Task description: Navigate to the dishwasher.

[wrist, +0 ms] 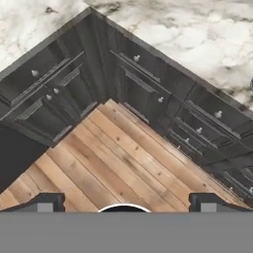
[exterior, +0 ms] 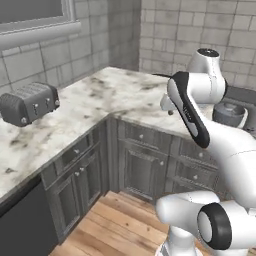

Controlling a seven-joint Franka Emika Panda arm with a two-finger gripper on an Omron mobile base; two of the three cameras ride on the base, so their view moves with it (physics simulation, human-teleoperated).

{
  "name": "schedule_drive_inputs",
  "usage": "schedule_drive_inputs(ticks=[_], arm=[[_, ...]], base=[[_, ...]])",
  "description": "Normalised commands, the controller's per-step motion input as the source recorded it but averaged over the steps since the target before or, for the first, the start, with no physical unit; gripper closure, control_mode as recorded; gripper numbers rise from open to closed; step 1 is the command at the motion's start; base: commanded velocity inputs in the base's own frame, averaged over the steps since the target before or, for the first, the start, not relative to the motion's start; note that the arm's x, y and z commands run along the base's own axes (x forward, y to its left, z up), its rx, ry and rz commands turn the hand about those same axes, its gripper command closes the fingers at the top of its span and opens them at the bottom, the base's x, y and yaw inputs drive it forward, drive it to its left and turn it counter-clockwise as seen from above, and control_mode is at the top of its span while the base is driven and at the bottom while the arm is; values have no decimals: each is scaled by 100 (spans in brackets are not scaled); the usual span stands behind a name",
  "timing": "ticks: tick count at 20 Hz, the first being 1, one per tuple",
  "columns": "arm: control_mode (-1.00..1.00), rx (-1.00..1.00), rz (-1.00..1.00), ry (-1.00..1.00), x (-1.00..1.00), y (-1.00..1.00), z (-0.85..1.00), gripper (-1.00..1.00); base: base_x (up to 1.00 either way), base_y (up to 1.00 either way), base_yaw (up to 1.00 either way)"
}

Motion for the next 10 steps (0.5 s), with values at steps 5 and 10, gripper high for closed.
schedule_drive_inputs(ticks=[5,10], arm=[[100,0,0,0,0,0,0,-100],[100,0,0,0,0,0,0,-100]], base=[[0,-38,66],[49,10,59]])
